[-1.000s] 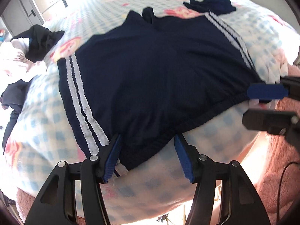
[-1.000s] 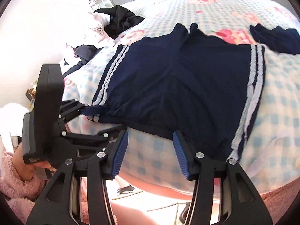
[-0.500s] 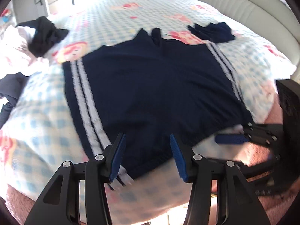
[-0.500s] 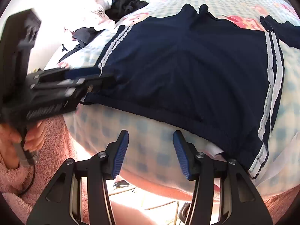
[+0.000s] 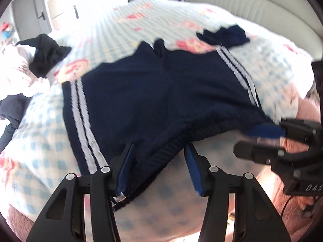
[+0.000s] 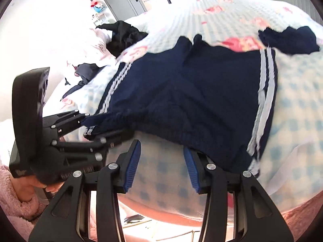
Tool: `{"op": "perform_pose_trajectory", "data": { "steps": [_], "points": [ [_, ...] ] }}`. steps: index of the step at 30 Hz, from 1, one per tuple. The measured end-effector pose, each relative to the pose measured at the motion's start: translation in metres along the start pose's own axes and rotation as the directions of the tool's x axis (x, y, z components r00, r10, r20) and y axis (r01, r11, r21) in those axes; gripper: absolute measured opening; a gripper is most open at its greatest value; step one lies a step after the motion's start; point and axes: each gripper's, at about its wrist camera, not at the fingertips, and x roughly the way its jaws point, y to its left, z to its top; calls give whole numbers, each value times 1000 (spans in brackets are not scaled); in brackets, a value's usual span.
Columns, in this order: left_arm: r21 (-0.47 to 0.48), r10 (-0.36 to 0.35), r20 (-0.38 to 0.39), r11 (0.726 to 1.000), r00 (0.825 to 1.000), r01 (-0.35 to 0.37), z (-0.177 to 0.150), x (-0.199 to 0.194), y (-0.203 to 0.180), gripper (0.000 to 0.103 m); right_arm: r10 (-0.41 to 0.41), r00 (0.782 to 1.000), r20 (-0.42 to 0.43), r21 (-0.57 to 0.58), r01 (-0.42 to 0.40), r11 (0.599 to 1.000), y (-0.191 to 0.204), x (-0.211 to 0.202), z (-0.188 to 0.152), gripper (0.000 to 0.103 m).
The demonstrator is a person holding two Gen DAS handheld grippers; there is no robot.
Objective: Fold clothes
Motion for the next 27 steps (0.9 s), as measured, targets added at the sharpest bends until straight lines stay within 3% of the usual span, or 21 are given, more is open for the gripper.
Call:
{"op": "perform_pose_trajectory", "data": {
  "steps": [6, 13, 17, 19, 20, 22, 23, 24, 25, 26, 27],
  "points": [
    [-93, -45, 53, 994, 998, 50, 17, -6, 19, 52, -47, 999, 15, 17, 47, 999, -4, -8, 4, 46],
    [-95, -7, -30, 995, 1000, 4, 3, 10, 22, 52, -100, 995, -26, -13, 100, 995, 1, 9, 13, 49],
    [-101, -34, -91, 995, 995, 25, -9, 21, 25, 51, -12, 999, -42, -9, 12, 1000, 9, 3, 15, 49],
    [-113, -53, -93, 993, 994, 42, -13, 18, 26, 51, 49, 998, -27, 46, -48, 998, 8, -7, 18, 49],
    [-134, -71, -87, 989, 994, 59, -14, 16, 28, 51, 63, 998, 6, 72, -63, 995, 6, -15, 21, 49],
    [-183, -150, -43, 973, 988, 139, -19, 7, 34, 51, 6, 998, 65, 66, -10, 998, 2, -27, 27, 52],
    [-207, -193, -15, 961, 981, 186, -21, 1, 37, 51, -32, 997, 66, 44, 29, 999, 0, -26, 28, 53],
    [-234, -268, 45, 934, 962, 271, -22, -8, 42, 52, -69, 996, 62, 23, 68, 997, -3, -23, 29, 54],
    [-257, -317, 99, 908, 943, 332, -22, -17, 48, 53, -102, 995, 21, 20, 101, 995, -9, -13, 29, 54],
    [-274, -329, 133, 894, 935, 354, -22, -21, 53, 53, -110, 993, -34, 39, 111, 993, -17, -1, 26, 54],
    [-290, -341, 167, 880, 925, 376, -22, -26, 59, 53, -79, 993, -84, 89, 87, 992, -28, 12, 21, 54]
  ]
}}
